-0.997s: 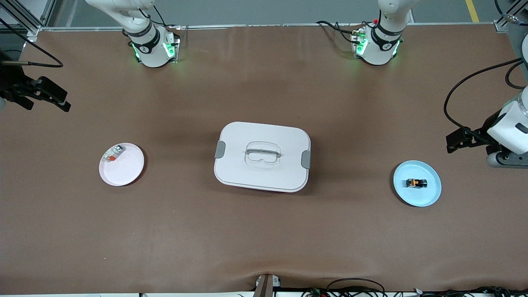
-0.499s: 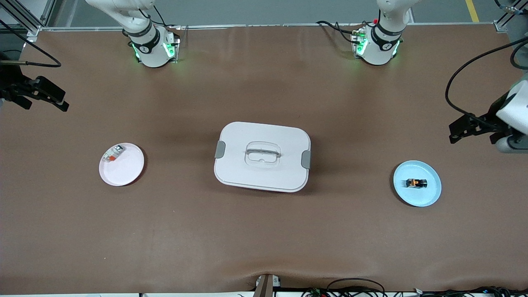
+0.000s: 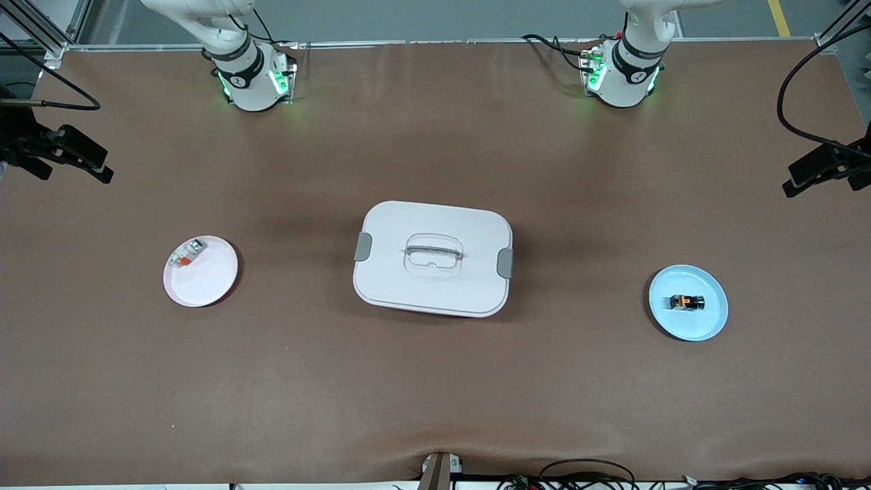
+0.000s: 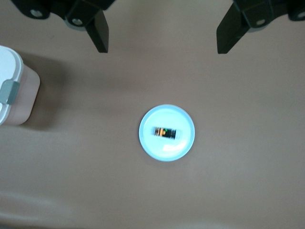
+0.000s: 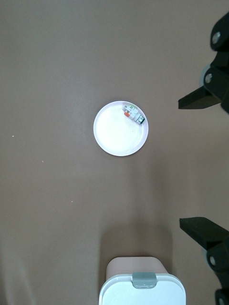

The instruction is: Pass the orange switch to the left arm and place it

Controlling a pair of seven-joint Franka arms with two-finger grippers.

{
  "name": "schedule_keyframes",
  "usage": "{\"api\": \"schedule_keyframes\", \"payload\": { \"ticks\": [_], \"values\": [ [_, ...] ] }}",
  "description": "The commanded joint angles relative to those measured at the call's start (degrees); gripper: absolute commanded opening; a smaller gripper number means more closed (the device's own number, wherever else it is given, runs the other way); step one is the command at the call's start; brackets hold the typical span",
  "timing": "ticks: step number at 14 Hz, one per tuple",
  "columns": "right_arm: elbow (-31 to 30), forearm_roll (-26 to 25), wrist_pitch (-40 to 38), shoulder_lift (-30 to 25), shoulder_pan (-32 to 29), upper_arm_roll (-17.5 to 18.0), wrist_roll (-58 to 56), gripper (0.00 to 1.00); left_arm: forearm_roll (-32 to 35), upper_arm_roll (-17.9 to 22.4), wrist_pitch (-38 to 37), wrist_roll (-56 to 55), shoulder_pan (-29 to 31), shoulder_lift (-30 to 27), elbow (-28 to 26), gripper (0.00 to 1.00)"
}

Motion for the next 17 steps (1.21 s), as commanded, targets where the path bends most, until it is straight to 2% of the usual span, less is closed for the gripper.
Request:
{"api": "schedule_keyframes", "payload": {
  "ticks": [1,6,14,17],
  "values": [
    [0.84,-1.17,-1.06,-0.06,-0.73,0.43,-0.46,1.00,-1.02,3.66,-2.54,0.36,-4.02,-3.55,-1.83,1.00],
    [0.93,-1.09,-1.06,-0.06,-0.64,0.52,-0.29,1.00,-1.11,4.63,-2.46,0.36,-4.39,-9.27,-8.06,1.00],
    [0.93,-0.91,-1.06,0.12,-0.37,0.60,0.15,1.00,-0.84,2.79,-1.41,0.19,-4.21,-8.84,-9.31,1.00],
    [0.84,-0.82,-1.06,0.21,-0.46,0.60,0.24,1.00,-0.84,1.65,0.71,-0.08,-4.12,-9.63,-12.29,1.00]
  ]
}}
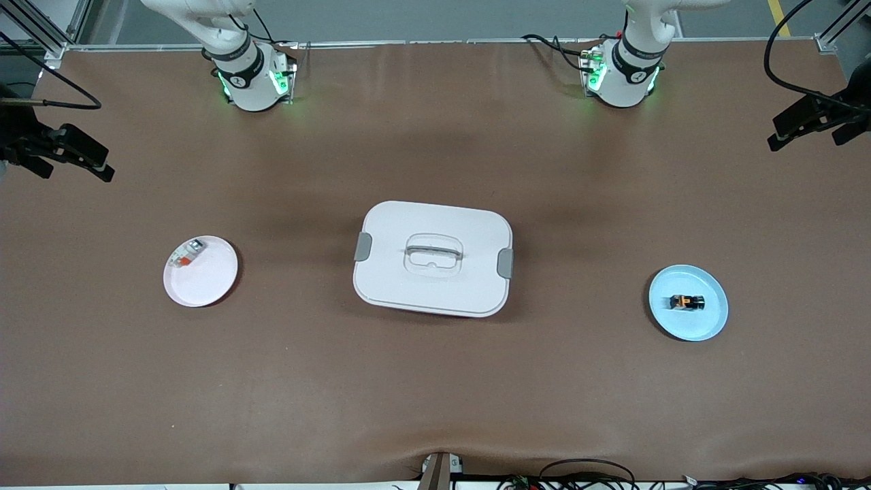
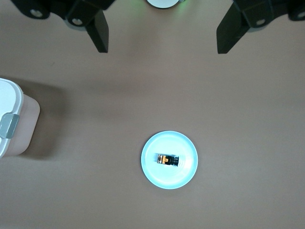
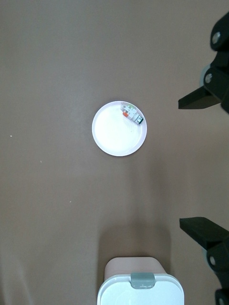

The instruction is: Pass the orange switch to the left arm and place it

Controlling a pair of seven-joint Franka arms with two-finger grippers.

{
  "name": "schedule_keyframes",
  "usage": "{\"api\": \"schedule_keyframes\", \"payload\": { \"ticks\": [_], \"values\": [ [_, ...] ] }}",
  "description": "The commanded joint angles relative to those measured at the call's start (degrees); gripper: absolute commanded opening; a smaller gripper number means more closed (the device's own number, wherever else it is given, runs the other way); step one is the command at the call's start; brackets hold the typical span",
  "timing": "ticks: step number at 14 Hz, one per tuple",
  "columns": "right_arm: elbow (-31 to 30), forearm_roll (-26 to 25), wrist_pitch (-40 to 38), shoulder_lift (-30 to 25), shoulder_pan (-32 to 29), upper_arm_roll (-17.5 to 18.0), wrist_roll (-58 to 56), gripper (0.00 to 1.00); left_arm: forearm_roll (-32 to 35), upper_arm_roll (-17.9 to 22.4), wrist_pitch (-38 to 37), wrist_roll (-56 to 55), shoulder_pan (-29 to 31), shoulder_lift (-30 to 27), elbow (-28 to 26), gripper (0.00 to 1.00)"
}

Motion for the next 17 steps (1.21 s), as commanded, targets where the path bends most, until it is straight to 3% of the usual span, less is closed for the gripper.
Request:
{"api": "schedule_keyframes", "payload": {
  "ticks": [1,6,17],
  "values": [
    [0.86,-0.79,-0.61,0.38,-0.37,0.52,0.22,1.00,-0.75,-1.53,1.60,-0.16,0.12,-1.46,-2.56,1.00],
    [0.86,-0.70,-0.70,0.29,-0.46,0.52,-0.39,1.00,-0.48,-2.94,4.76,0.19,0.47,-4.96,-8.08,1.00],
    [1.04,-1.05,-1.14,0.29,-0.55,0.52,-0.39,1.00,0.13,-3.03,4.23,0.28,0.20,-3.30,-5.37,1.00]
  ]
}}
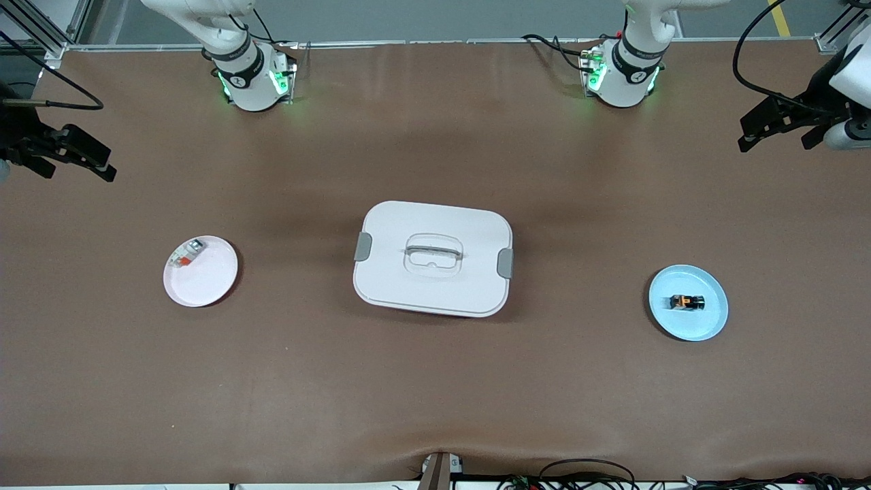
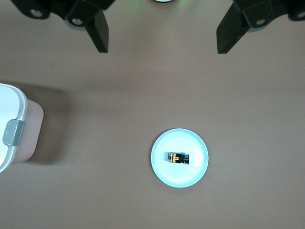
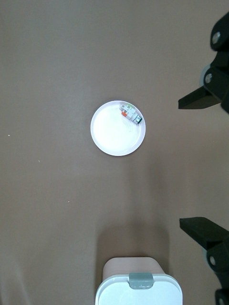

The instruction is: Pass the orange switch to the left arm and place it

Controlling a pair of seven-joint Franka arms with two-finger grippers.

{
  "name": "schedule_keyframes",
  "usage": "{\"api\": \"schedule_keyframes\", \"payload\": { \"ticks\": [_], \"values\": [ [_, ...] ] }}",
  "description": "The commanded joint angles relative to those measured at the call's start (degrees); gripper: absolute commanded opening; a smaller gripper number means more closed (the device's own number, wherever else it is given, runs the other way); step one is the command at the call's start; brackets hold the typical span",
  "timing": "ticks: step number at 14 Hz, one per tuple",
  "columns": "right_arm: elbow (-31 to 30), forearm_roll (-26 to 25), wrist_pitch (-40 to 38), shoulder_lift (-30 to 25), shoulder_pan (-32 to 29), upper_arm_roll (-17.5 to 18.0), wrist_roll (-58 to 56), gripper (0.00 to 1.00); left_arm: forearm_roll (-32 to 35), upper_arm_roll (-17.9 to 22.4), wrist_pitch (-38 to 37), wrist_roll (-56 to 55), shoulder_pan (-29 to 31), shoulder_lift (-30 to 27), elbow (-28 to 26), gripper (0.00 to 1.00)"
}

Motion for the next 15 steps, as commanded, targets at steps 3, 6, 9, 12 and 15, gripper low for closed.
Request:
{"api": "schedule_keyframes", "payload": {
  "ticks": [3,6,9,12,15],
  "values": [
    [1.21,-1.05,-0.78,0.26,-0.65,0.40,-0.38,1.00,0.13,-0.19,-0.07,0.27,0.28,0.58,0.74,1.00],
    [1.30,-1.05,-1.12,0.26,-0.65,0.40,-0.38,1.00,0.13,-0.19,-0.33,0.27,0.37,0.76,0.91,1.00],
    [1.39,-1.05,-1.13,0.26,-0.65,0.40,-0.38,1.00,0.13,-0.19,-0.33,0.27,0.45,0.85,1.97,1.00],
    [1.48,-1.05,-1.21,0.26,-0.65,0.40,-0.38,1.00,0.13,-0.19,-0.42,0.27,0.45,0.85,2.14,1.00],
    [1.57,-1.05,-1.21,0.26,-0.65,0.40,-0.29,1.00,0.13,-0.10,-0.59,0.27,0.45,1.11,2.05,1.00]
  ]
}}
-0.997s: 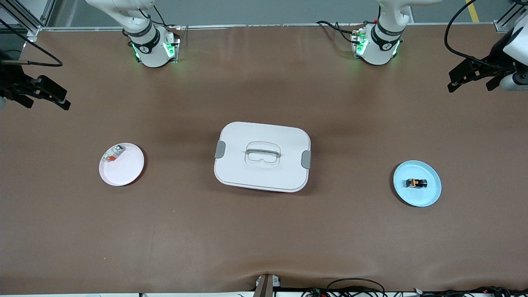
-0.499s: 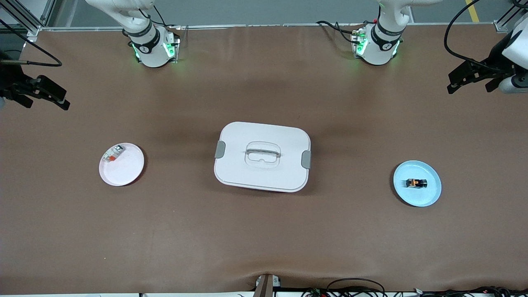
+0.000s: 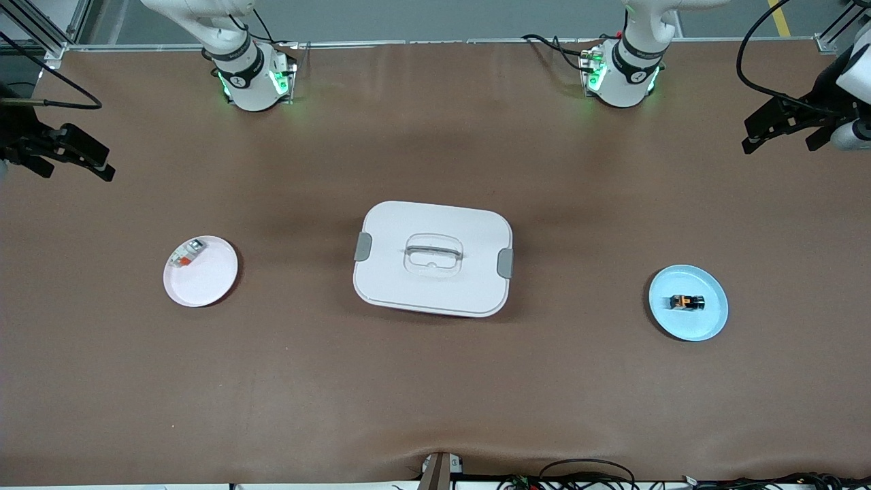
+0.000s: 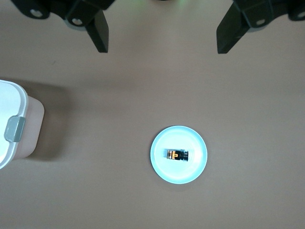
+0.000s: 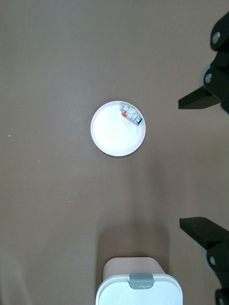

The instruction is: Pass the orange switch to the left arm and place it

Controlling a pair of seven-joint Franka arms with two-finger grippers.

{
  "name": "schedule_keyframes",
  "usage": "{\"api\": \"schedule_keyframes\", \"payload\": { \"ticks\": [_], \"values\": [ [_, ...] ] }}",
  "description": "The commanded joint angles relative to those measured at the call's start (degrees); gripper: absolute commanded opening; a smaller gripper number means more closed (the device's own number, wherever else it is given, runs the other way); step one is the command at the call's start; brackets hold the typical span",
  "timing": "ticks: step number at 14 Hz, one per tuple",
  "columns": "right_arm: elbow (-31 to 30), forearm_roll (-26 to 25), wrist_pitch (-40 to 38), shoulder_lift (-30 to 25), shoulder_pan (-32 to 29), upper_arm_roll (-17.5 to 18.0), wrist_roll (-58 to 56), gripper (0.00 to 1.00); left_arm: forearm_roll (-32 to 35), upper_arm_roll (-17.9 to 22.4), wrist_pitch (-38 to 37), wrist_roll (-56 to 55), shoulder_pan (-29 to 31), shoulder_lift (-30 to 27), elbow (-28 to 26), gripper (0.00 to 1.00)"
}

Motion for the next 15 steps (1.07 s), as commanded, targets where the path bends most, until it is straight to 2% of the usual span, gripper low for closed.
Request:
{"api": "schedule_keyframes", "payload": {
  "ticks": [1,15],
  "values": [
    [1.26,-1.05,-0.97,0.26,-0.73,0.48,-0.29,1.00,0.13,-0.19,-0.94,0.27,0.24,0.55,1.03,1.00],
    [1.34,-0.87,-1.06,0.35,-0.56,0.48,-0.20,1.00,0.13,-0.19,-2.17,0.27,0.15,0.73,0.95,1.00]
  ]
}}
